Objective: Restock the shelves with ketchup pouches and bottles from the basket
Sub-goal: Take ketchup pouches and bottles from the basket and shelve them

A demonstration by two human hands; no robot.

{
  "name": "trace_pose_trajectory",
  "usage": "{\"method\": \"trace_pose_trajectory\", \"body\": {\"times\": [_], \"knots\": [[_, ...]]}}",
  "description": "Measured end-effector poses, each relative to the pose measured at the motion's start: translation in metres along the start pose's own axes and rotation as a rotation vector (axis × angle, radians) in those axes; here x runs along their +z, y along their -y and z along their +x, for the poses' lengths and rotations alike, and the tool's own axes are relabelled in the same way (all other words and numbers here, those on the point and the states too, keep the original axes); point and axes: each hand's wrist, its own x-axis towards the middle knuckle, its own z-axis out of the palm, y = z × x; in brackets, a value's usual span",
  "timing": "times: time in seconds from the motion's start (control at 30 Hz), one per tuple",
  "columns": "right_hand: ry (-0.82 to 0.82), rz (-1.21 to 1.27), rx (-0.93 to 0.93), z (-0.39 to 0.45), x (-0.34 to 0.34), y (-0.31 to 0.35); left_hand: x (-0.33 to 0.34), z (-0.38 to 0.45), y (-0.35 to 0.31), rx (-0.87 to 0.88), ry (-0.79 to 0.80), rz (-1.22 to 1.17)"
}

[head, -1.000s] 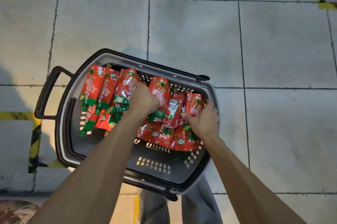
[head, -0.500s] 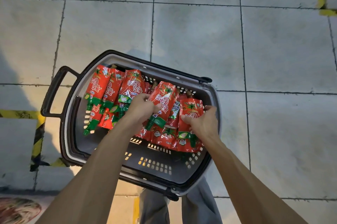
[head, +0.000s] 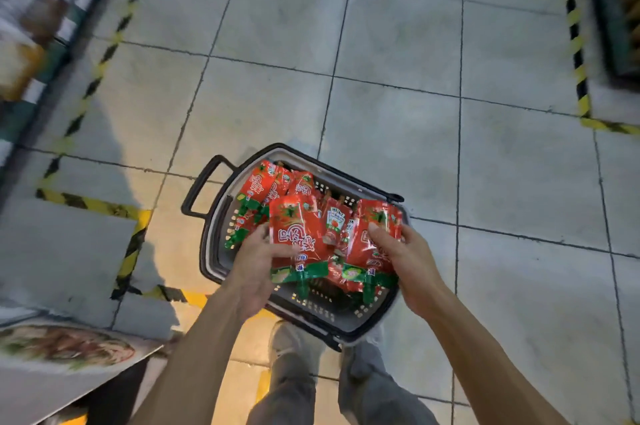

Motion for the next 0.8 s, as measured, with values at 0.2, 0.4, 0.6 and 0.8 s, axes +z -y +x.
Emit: {"method": "trace_pose_trajectory", "body": {"times": [0.2,0.4,0.6,0.8], "knots": [[0.104,-0.016,-0.071,-0.12,0.047,0.08,-0.016,-0.149,-0.054,0.125,-0.042,-0.2],[0.357,-0.139,-0.141,-0.218,0.089,0.138,-0.041,-0.276,-0.089,0.338,-0.21,-0.422],[0.678,-0.285,-0.127,-0.271,0.117,0.161,-0.054,-0.383,-0.059,0.489,-0.44,-0.678],[0.984,-0.5,-0.048,-0.315,0.143,0.136,-0.034,-0.472,0.04,0.544,-0.722,-1.043]]}}
